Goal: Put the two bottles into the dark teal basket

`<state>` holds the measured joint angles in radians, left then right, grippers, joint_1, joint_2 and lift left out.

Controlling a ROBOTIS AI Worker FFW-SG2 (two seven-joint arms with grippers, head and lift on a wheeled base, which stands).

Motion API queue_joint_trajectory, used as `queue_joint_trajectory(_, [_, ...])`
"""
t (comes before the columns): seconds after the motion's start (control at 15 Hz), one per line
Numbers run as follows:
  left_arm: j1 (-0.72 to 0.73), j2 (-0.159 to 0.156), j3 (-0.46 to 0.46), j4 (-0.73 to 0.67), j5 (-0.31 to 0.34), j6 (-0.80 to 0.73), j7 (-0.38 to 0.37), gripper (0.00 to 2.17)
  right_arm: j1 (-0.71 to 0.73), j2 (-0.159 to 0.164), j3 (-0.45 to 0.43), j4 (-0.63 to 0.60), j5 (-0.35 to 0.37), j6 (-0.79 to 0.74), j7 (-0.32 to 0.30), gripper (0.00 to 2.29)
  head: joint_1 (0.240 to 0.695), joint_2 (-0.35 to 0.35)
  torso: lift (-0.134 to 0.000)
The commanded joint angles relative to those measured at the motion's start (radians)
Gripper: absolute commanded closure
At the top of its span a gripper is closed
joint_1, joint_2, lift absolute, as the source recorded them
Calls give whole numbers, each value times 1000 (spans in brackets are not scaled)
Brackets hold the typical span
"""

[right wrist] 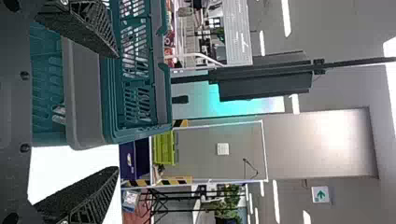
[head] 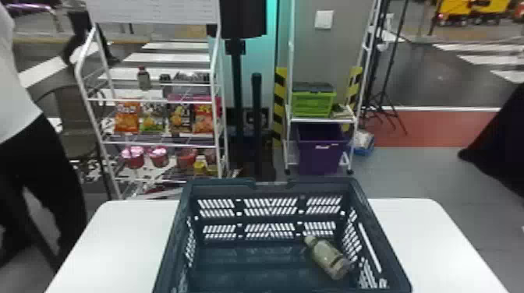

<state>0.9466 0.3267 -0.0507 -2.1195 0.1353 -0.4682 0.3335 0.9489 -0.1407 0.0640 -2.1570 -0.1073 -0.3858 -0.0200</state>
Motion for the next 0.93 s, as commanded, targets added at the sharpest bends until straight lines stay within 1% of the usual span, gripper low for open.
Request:
queue_joint_trajectory(0.0, [1,-3,43,-112,-52,142,-1,2128,22,4,-6,22,-5,-51,0,19,499,0,0])
queue_joint_trajectory(0.07, [-12,-1,58,-168,-71,234,-4,2128,28,9,-6,31,-5,-72,0,26,499,0,0])
queue_joint_trajectory(0.13, [-40,0,68,-208,-65,311,-18,2128,33,15,-6,42,-5,-100,0,26,499,0,0])
queue_joint_trajectory(0.27, [-137,6,72,-281,-62,523,-22,2128,41,20,-4,49,-5,-112,2,26,499,0,0])
queue_joint_trajectory(0.4, [-233,9,55,-319,-33,627,-57,2128,54,30,-6,51,-3,-146,14,26,499,0,0])
queue_joint_trajectory(0.53, [-341,25,40,-330,14,716,-70,2128,62,30,-7,52,-3,-146,14,29,499,0,0])
queue_joint_trajectory(0.6, [-408,74,18,-339,40,799,-70,2128,67,30,-7,55,-2,-146,14,29,499,0,0])
queue_joint_trajectory(0.67, [-517,75,-5,-356,84,995,-88,2128,65,35,-16,65,-2,-146,14,29,499,0,0])
queue_joint_trajectory(0.73, [-585,71,-26,-347,87,1096,-126,2128,67,49,-20,66,0,-146,23,29,499,0,0])
queue_joint_trajectory(0.87, [-724,60,-110,-310,81,1219,-177,2128,77,52,-23,85,-2,-186,26,33,499,0,0])
